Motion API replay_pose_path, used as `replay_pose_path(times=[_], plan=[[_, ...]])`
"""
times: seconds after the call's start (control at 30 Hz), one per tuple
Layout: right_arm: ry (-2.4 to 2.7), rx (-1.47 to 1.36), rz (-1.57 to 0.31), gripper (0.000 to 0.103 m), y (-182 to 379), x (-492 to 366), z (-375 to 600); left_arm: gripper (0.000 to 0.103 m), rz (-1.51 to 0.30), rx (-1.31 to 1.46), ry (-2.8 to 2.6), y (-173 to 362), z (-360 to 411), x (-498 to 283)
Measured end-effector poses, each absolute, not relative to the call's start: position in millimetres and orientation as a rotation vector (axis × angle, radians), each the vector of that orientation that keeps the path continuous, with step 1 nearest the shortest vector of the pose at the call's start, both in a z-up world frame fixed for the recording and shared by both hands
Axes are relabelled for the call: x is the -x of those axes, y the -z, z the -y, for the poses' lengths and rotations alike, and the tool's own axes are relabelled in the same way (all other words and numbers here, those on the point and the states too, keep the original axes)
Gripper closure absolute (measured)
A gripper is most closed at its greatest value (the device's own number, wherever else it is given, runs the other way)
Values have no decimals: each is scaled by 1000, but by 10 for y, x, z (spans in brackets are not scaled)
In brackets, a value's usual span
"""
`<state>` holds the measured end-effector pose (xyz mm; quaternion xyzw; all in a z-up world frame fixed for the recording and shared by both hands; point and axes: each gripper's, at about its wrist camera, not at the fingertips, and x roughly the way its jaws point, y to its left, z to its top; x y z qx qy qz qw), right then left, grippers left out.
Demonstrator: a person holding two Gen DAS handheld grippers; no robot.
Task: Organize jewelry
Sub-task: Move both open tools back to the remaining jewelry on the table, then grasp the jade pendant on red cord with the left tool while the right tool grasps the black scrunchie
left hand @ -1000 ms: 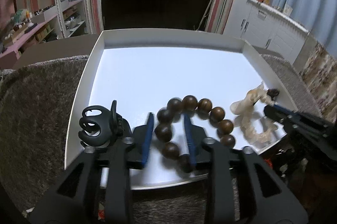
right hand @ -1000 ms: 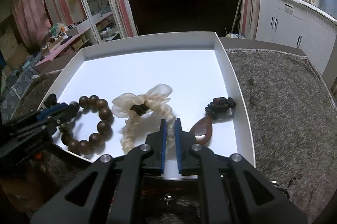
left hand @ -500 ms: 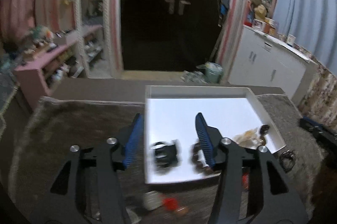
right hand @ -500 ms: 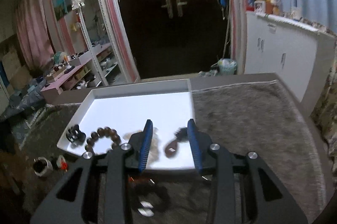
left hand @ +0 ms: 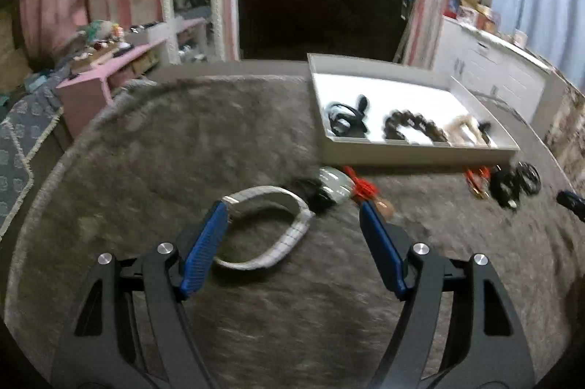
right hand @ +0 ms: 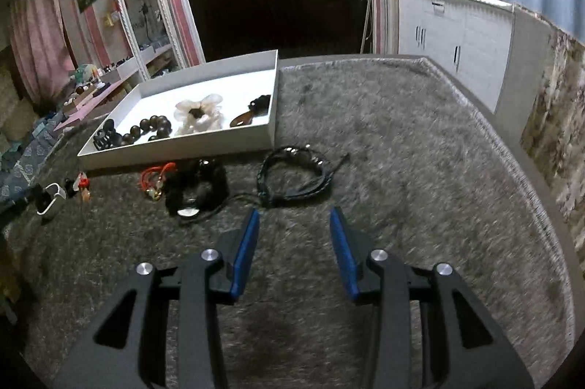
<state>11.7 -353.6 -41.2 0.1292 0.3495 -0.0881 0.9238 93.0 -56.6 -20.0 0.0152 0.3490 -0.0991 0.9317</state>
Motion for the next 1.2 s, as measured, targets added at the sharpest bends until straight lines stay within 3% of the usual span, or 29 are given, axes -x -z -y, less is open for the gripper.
replay_pose_path(times=[0.13,0.6,0.67,0.8,0.9,1.2], plan=[[146,-244,-709,63,367,-158,3366,36,-702,-65,281,225,795,-869],[65,-224,-760,64,448,-696,3134,37,-711,-98,282,196,1134,-1097],[66,-230,-777,73,509,-773,3111,40,-723,-97,288,217,1176,-1152],[62,-247,-799,77,607,-898,3106,43,-735,-111,296,279,1248,-1211],[56,-240,-812,88,661,-946,3095,43,-743,-113,292,317,1255,-1246],[26,-282,-821,91,712,-968,3155,71,-784,-164,293,467,1359,-1365]])
